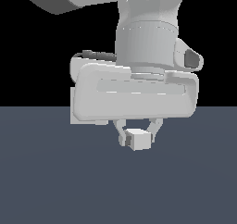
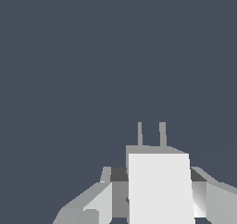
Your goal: Plug the charger into the wall socket.
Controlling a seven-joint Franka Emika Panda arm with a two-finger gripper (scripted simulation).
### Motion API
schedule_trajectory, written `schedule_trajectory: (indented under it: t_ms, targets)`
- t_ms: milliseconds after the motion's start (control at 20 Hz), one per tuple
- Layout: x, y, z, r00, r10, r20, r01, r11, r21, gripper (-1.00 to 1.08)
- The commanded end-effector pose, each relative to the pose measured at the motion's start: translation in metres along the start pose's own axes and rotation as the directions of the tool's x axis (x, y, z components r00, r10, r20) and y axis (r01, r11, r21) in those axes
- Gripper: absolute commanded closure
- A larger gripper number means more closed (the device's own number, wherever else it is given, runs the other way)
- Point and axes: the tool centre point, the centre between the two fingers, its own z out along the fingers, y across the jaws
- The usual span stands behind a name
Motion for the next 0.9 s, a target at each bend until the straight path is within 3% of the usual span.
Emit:
schedule_trajectory:
  t_ms: [0, 850]
  targets:
    - [0.005, -0.01, -0.004, 0.999, 0.041, -0.001, -0.041, 0.999, -0.007, 1.08]
    - [0.046, -0.067, -0.025, 0.961, 0.277, -0.008, -0.277, 0.96, -0.047, 1.08]
